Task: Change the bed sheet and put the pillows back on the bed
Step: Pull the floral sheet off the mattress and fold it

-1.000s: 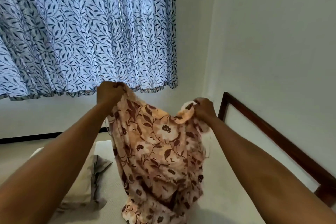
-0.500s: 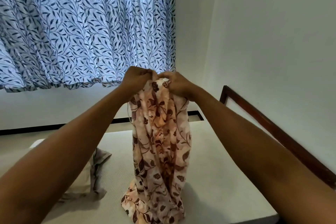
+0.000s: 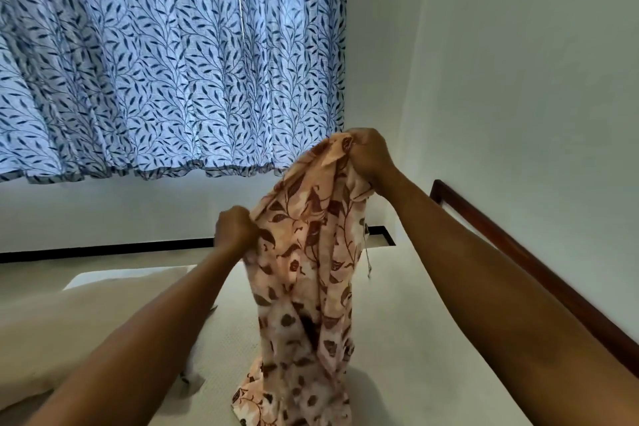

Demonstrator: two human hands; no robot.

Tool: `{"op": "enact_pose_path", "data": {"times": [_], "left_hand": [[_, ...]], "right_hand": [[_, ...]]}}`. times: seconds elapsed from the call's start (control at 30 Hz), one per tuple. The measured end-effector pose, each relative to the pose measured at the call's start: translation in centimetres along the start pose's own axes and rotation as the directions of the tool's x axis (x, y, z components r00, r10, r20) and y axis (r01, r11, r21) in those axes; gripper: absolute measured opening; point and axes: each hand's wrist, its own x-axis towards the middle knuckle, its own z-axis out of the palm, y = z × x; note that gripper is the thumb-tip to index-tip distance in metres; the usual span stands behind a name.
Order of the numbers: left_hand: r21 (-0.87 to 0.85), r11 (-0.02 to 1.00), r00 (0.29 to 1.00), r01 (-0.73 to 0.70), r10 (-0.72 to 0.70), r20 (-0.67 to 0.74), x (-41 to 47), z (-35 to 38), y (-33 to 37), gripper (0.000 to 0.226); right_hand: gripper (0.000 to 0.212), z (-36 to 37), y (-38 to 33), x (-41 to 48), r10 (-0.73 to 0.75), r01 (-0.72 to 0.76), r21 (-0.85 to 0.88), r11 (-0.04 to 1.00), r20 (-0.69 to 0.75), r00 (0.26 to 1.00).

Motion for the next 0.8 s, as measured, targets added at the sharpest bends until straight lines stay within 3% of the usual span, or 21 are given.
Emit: {"op": "enact_pose_path", "data": {"times": [0.1,0.2,0.3,0.4,0.53,0.63,0.73,0.8], "left_hand": [[0.005,0.985,0.985,0.171,-0.171,-0.014,0.3,0.1,-3.5,0.009],[-0.071,0.972,0.971,0.226,-0.23,-0.061,0.4,-1.2,-4.3,0.018],[-0.208,0.971,0.984,0.117,-0.142,-0.107,1.0,-2.8,-2.3,0.031],[-0.206,0.975,0.996,-0.083,0.076,-0.043,1.4,-4.7,3.1,0.022],[-0.035,0.915,0.915,-0.403,0.401,-0.045,1.3,-7.1,11.2,0.015],[0.079,0.872,0.873,-0.484,0.487,-0.025,1.3,-7.8,11.8,0.016],[0.173,0.872,0.882,-0.459,0.424,0.206,0.9,-7.4,9.1,0.023],[0.219,0.885,0.894,-0.41,0.343,0.289,0.2,-5.8,7.2,0.018]], "right_hand": [[0.029,-2.5,1.3,0.8,0.123,-0.138,-0.029,0.99,-0.294,0.948],[0.035,-4.6,3.4,0.6,0.272,-0.258,0.087,0.962,-0.368,0.889],[0.033,-4.4,4.2,-0.4,0.254,-0.232,0.123,0.965,-0.215,0.943],[0.031,-2.6,2.9,-1.4,0.038,-0.052,0.114,0.992,0.116,0.993],[0.047,2.2,1.2,-2.2,-0.085,0.091,0.011,0.996,0.493,0.866],[0.013,3.2,1.7,-2.0,-0.106,0.168,-0.098,0.981,0.456,0.884],[0.01,2.3,2.5,-1.3,-0.081,0.249,-0.287,0.925,0.491,0.868],[0.013,2.2,2.4,-1.5,-0.108,0.307,-0.299,0.904,0.534,0.839]]}}
